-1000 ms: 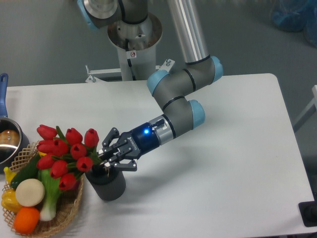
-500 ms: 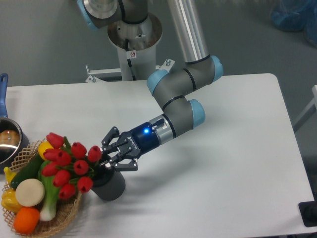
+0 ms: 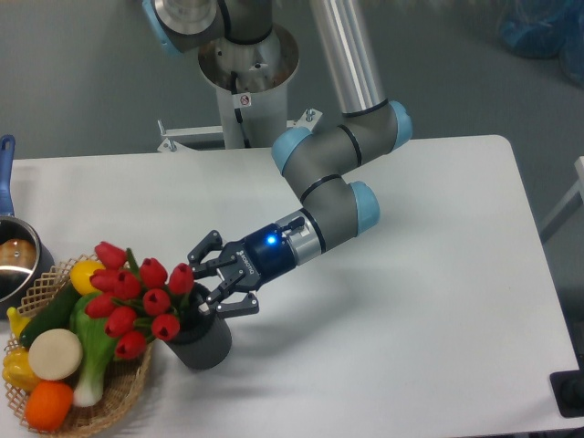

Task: Insert the flowers into the vase
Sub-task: 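Open the gripper and pull it back from the tulips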

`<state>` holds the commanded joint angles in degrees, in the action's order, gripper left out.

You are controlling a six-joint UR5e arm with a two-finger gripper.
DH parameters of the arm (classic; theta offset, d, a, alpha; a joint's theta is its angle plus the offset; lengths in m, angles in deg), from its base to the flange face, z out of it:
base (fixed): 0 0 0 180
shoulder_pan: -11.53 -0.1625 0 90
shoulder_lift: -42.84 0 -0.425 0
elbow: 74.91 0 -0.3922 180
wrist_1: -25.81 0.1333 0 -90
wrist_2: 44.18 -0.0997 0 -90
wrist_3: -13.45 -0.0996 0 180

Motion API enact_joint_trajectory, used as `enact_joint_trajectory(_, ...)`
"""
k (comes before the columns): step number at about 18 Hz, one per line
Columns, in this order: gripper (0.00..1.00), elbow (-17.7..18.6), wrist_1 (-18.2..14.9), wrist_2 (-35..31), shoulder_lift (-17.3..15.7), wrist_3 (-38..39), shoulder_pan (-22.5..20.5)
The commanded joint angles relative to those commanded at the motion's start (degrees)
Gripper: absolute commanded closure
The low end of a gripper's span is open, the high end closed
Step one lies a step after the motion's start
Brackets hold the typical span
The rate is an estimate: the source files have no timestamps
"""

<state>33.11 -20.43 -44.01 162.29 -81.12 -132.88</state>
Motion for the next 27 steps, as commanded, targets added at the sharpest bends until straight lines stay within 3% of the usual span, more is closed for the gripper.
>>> enact_joint_trajectory(2,0.01,0.52,0.00,0.00,-0.44,0.00,-0.53)
enact_joint_trajectory(9,0.00,2.28,0.00,-0.26,-2.98,0.00,-1.85)
enact_joint_trajectory(16,0.00,5.18,-0.09,-2.45,-7.56,0.18,-3.69)
enact_joint_trajectory(21,0.00,5.53,-0.26,-10.45,-9.66,0.88,-5.97)
enact_joint_trajectory(24,0.00,4.75,-0.26,-13.87,-12.82,0.79,-7.64)
enact_joint_trajectory(27,0.00,3.26,-0.26,-22.20,-15.90,0.79,-8.70)
